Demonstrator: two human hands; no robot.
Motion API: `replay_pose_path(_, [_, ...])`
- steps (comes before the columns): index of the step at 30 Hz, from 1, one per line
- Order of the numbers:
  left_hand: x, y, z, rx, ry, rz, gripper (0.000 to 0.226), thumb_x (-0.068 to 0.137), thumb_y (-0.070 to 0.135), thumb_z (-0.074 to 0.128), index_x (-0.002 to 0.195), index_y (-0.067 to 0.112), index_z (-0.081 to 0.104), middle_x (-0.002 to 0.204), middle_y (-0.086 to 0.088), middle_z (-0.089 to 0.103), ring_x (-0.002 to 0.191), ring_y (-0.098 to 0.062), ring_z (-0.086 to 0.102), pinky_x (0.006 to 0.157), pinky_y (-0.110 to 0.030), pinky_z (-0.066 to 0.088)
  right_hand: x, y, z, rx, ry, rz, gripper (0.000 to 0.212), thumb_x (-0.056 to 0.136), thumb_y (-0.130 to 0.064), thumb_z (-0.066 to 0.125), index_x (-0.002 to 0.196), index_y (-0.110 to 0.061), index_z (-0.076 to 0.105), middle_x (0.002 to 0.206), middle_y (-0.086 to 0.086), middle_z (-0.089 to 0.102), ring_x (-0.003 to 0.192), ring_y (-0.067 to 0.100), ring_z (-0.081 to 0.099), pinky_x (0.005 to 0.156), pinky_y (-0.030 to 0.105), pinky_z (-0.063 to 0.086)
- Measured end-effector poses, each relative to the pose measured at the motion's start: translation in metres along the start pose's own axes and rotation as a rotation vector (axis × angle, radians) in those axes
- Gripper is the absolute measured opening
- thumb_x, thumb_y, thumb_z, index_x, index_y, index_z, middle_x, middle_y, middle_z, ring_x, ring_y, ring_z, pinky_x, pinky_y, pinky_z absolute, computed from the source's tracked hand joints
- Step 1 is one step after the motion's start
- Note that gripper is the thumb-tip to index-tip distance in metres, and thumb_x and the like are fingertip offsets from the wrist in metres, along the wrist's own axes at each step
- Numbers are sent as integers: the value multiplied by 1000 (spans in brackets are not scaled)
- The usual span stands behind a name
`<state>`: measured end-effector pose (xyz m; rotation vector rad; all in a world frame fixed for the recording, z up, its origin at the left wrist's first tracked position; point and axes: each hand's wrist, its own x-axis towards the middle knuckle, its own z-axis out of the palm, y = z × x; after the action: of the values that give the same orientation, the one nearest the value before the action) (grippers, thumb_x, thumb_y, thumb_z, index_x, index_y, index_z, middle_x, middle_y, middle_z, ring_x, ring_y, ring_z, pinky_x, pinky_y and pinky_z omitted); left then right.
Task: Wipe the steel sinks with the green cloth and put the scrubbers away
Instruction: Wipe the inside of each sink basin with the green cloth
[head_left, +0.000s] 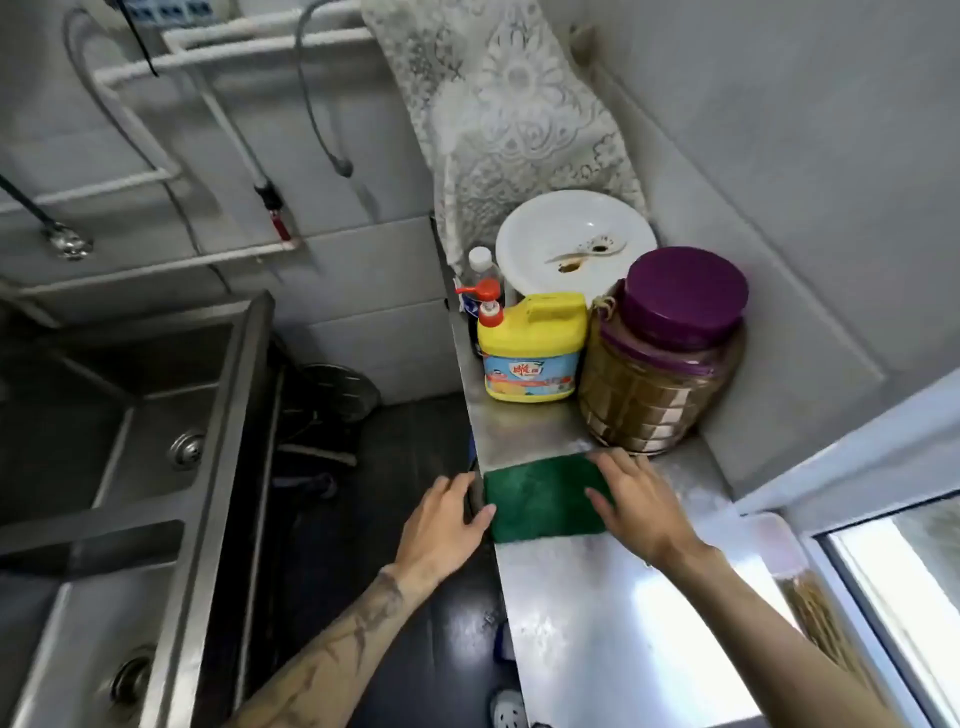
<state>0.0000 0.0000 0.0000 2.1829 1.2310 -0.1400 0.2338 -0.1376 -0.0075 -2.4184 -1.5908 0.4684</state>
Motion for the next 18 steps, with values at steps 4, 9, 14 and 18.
replay_pose_path(4, [20, 5, 19, -93, 36, -38, 61, 97, 55, 62, 151, 32, 45, 128, 1, 49, 126, -24, 59, 93, -40, 56, 18, 5, 9, -74, 11, -29, 53, 99, -27, 59, 150, -20, 46, 148, 3, 53, 118, 33, 57, 98, 44, 50])
replay_pose_path(9, [37, 8, 33, -182, 75, -57, 46, 93, 46, 73, 128, 22, 55, 117, 2, 47, 109, -21, 61, 85, -41, 56, 28, 14, 15, -123, -50, 56, 56, 100, -31, 56, 152, -20, 40, 141, 5, 54, 124, 33, 53, 101, 44, 46])
replay_pose_path(14, [46, 12, 38, -281, 94, -69, 31, 92, 31, 79, 102, 24, 50, 107, 3, 49, 107, -18, 53, 84, -28, 45, 36, 19, 17, -128, -63, 55, 44, 95, -32, 65, 135, -15, 58, 125, 7, 56, 115, 30, 53, 96, 41, 46])
replay_pose_path(18, [38, 12, 35, -410, 48, -134, 30, 96, 33, 73, 99, 25, 44, 90, 1, 54, 78, -14, 50, 61, -26, 38, 29, 21, 17, -10, 14, 90, 30, 85, -32, 75, 110, -17, 69, 106, 4, 60, 104, 30, 52, 90, 41, 47])
